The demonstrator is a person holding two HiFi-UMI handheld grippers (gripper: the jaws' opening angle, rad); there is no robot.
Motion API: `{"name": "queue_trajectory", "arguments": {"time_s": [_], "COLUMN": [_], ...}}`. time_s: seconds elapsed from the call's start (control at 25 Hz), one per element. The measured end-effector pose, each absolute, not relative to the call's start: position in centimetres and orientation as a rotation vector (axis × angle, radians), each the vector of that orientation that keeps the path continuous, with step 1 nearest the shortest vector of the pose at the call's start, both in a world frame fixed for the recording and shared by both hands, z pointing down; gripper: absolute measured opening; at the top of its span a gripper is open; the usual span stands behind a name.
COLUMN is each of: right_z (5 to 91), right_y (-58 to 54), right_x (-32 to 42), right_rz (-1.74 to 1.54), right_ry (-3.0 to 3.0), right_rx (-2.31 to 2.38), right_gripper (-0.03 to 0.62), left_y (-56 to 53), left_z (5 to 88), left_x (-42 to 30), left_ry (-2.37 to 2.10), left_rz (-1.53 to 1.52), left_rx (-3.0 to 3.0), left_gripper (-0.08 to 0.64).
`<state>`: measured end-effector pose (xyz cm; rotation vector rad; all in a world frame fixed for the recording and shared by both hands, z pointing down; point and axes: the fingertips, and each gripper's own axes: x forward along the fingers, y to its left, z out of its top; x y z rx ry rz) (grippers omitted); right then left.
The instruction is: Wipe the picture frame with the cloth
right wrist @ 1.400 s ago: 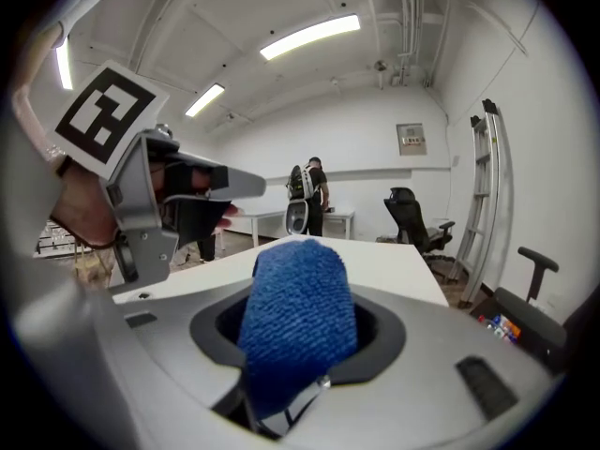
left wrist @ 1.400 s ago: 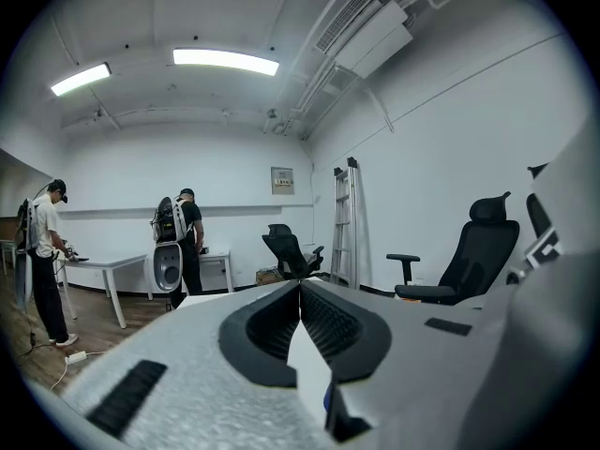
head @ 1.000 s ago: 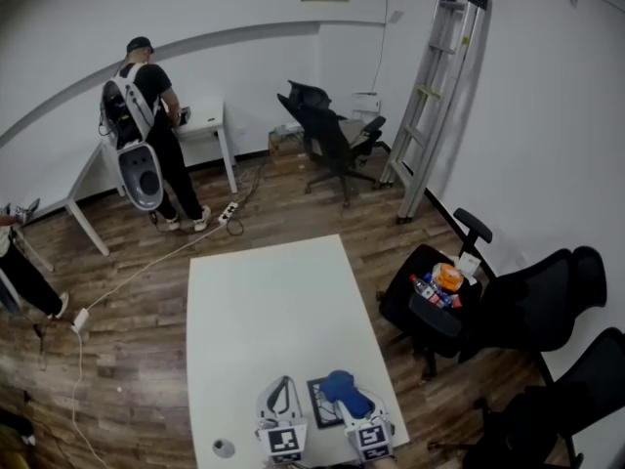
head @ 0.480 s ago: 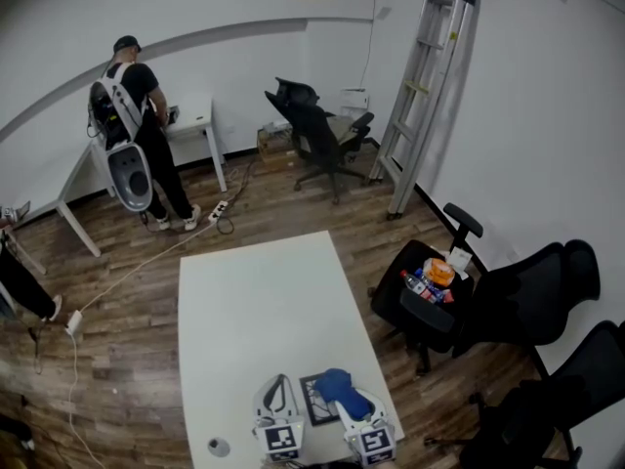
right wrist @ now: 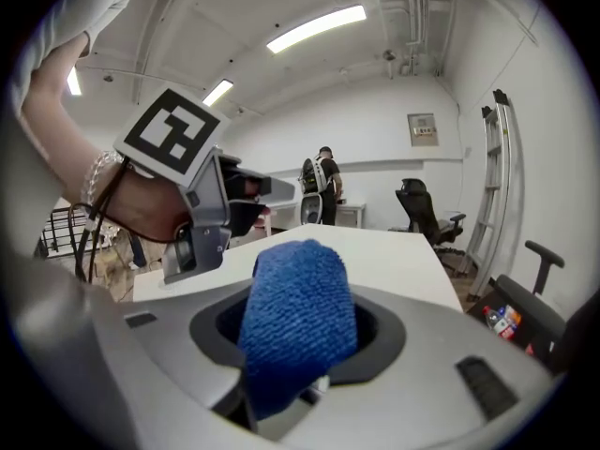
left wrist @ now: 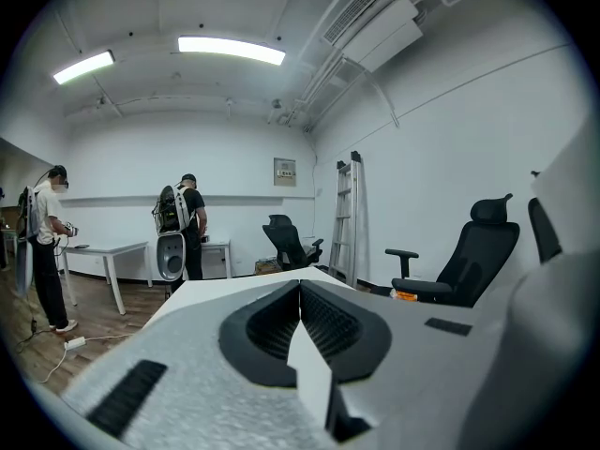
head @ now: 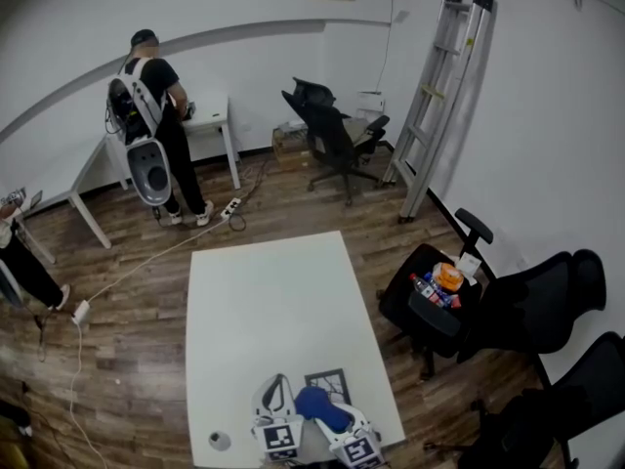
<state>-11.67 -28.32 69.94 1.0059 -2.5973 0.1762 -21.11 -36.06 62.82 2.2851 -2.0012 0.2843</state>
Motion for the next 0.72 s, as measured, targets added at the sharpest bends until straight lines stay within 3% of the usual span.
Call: {"name": "queue_trajectory", "arguments": {"time_s": [0.72], "right_z": [72.3], "right_y": [-29.1], "right_x": [0.0], "right_rz": [0.272], "right_ry": [-2.395], "right_rx": [1.366], "right_gripper": [0.166], "left_y": [-35.7], "left_z": [62.5], "left_x": [-18.6], "left_ry": [-1.963], "left_rz": [0.28], "left_rx": [2.329], "left_gripper": [0.003]}}
